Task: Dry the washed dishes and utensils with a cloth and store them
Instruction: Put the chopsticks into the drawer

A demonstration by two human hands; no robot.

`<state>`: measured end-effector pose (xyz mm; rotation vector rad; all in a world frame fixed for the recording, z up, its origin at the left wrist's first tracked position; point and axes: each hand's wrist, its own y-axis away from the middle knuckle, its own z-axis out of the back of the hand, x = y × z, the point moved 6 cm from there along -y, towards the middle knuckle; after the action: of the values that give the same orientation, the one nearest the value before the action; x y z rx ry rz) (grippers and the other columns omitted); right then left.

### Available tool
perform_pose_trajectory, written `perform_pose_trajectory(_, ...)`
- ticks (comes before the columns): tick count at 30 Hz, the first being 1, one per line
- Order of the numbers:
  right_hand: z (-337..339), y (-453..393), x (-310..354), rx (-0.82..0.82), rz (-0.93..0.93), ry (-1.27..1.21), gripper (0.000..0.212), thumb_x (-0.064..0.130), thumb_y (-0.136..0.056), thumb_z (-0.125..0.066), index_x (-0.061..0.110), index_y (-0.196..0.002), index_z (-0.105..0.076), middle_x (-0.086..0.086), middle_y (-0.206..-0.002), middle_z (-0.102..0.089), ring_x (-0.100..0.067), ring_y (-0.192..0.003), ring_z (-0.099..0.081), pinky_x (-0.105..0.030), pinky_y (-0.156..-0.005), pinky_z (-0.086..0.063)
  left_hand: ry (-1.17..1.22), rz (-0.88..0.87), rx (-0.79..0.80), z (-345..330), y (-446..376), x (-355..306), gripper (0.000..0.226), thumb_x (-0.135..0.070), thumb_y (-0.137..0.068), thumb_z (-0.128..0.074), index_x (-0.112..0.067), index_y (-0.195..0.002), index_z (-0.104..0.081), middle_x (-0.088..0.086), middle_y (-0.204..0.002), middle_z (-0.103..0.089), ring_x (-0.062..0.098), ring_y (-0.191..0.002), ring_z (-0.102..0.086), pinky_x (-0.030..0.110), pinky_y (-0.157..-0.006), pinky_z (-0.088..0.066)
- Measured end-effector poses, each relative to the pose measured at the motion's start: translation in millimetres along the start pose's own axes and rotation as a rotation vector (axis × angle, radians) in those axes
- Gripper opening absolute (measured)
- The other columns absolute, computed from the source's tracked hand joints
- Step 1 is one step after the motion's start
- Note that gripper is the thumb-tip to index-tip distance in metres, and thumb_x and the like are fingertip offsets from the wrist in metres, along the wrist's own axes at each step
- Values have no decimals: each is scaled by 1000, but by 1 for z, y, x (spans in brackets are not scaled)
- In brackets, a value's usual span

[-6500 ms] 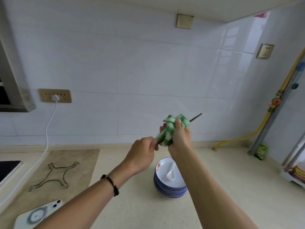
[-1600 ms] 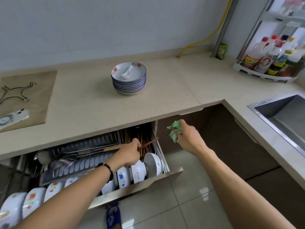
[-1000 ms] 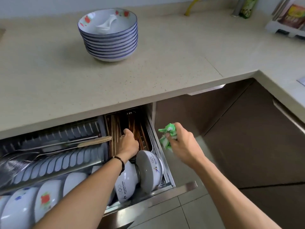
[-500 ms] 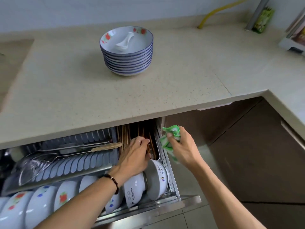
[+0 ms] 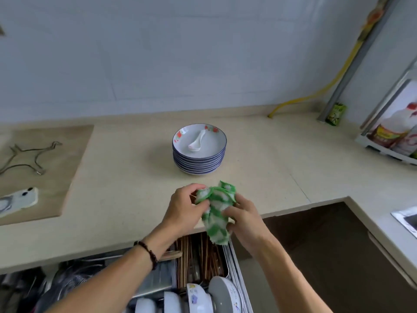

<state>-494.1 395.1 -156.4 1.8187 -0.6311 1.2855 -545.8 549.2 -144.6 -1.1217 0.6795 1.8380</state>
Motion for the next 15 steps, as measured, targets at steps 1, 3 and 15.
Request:
perform_pose_trajectory(1, -3, -4, 10, -39, 27, 72, 33, -9, -90, -53, 8, -116, -65, -12, -99, -77, -29, -90, -75, -38, -74, -58, 36, 6, -5, 11, -8, -2, 38, -5, -82, -72, -15, -118, -71, -5, -102, -73, 10, -92, -68, 19, -79, -53)
perform_pose_trajectory(3, -7, -15, 26, -152, 68, 131, 26, -4, -87, -68, 4, -112, -67, -12, -94, -77, -30, -86, -76, -44, -76, -61, 102, 6, -4, 30, -25, -5, 32, 0, -80, -71, -18, -107, -73, -4, -92, -75, 13, -84, -70, 26, -76, -55)
perform_pose_trajectory(15, -33, -78, 77, -362, 4, -10, 11, 9, -95, -61, 9, -95, -72, -13, -87, -77, -30, -80, -75, -42, -74, -61, -31, -34, 236, 57, -112, -21, 45, -43, -85, -71, -22, -124, -63, -7, -109, -69, 8, -98, -67, 26, -91, -52)
